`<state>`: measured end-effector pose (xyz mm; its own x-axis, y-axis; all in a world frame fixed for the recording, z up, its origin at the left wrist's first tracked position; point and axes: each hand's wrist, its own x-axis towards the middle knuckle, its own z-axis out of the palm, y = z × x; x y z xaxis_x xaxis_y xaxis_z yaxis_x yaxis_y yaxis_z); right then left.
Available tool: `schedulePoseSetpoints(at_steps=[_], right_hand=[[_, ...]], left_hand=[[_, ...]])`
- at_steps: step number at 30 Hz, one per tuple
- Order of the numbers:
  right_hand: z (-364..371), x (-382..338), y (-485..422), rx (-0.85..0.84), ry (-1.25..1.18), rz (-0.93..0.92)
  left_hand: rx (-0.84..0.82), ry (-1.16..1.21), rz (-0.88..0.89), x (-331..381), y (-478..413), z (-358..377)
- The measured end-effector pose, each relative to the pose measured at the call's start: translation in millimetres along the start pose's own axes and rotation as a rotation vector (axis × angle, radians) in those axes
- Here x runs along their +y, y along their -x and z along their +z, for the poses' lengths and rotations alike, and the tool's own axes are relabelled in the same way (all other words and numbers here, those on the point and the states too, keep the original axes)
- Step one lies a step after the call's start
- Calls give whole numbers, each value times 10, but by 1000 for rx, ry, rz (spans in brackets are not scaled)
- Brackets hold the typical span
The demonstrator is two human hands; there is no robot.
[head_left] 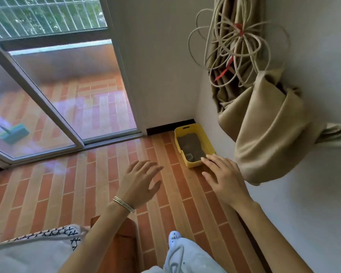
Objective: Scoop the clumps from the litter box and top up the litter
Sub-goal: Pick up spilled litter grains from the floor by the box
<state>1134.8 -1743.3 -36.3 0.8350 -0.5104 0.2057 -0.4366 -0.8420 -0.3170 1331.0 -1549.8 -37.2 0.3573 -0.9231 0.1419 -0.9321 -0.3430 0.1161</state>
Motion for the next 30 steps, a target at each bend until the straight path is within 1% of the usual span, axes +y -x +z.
schedulePoseSetpoints(at_steps=[4,9,12,17,19,25,30], right_hand=[[10,148,-574,-34,21,-31],[76,211,-1025,-27,30,-49],[187,275,-1238,-40,36,-43],[401,276,-1581,-14,59,-10],[476,255,-1729,-8,82,6],[695,105,-2244,63,119,164],[910,-252,-2787,124,133,308]], left_hand=[[34,-19,-23,-191,-494,-19],[49,20,-14,-457,-868,58],[57,32,14,-657,-1075,129],[100,67,82,-1005,-1477,264],[89,73,119,-1167,-1686,320],[-11,67,279,-1648,-2486,409],[-21,82,455,-2315,-3131,269]])
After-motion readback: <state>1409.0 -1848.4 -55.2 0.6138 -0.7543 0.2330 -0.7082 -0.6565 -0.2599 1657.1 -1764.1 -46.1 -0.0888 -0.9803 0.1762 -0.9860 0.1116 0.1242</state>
